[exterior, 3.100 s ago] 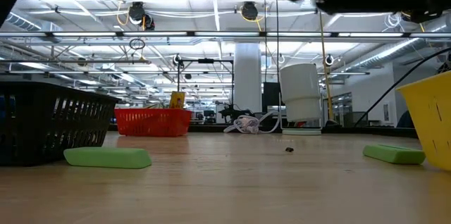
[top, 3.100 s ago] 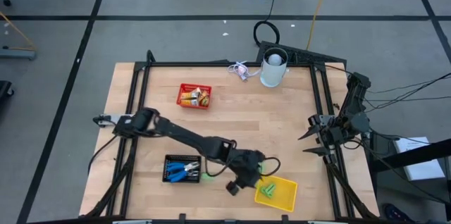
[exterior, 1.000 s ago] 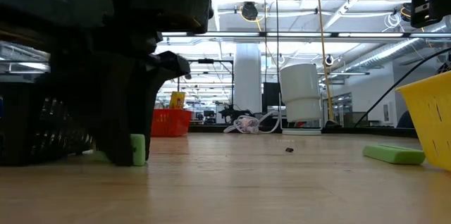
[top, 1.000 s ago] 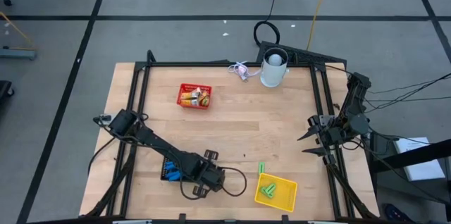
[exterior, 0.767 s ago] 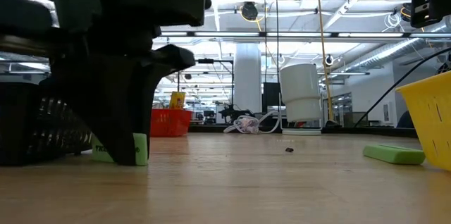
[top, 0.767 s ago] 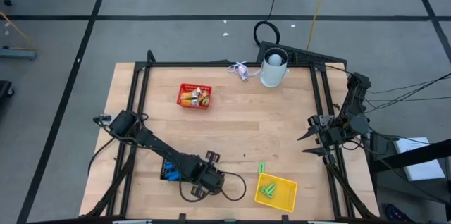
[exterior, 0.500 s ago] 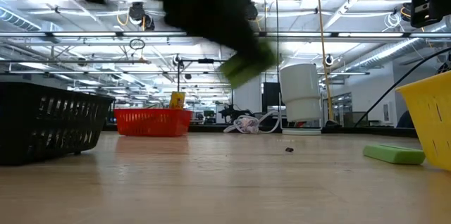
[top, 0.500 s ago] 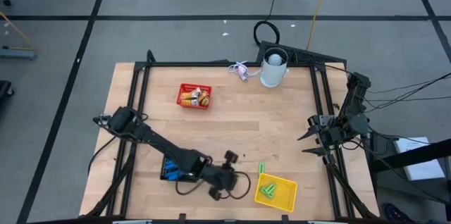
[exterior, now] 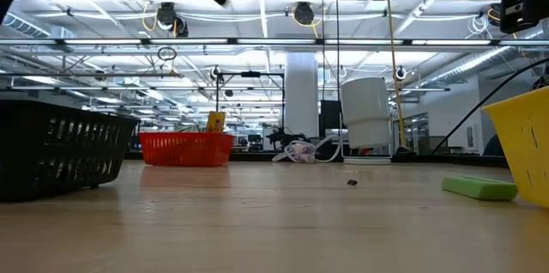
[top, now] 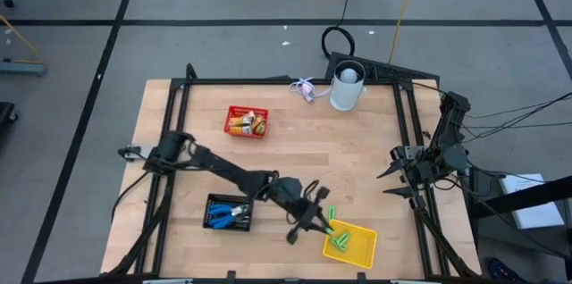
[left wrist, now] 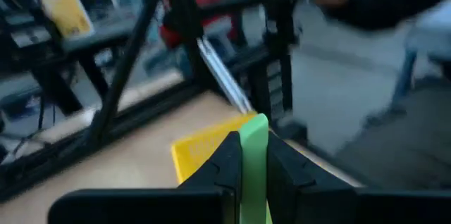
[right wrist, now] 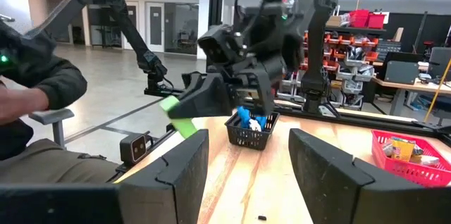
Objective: Pick & Place School Supplies
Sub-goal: Put the green eraser into the yellow bin
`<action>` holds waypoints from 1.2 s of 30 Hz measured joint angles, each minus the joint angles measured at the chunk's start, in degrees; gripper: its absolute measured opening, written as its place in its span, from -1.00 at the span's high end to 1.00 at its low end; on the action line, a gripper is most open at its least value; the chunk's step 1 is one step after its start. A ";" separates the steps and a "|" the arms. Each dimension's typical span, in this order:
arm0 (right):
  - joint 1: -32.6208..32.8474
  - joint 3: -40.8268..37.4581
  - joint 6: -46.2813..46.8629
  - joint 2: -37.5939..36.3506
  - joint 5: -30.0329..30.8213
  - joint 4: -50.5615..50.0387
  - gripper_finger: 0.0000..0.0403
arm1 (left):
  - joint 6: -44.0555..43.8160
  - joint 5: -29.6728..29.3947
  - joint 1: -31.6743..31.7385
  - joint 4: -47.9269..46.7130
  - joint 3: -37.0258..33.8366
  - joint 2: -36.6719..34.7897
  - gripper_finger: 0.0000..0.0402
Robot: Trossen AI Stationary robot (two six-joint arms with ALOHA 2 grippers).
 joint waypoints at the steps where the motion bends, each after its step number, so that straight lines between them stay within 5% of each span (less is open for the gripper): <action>1: 0.00 0.00 0.00 0.00 0.00 -0.06 0.07 | -1.64 1.33 0.49 3.22 0.34 1.60 0.84; 9: 0.00 -0.04 -0.16 0.01 0.49 -0.01 0.07 | -7.20 3.36 1.23 10.49 3.17 8.20 0.84; 27: 0.00 -0.04 -1.11 0.00 2.91 0.79 0.07 | -11.40 9.22 0.51 0.05 19.62 20.17 0.84; 36: 0.00 -0.02 -1.10 0.02 2.89 0.21 0.07 | -9.27 9.13 0.80 -4.62 22.08 20.19 0.23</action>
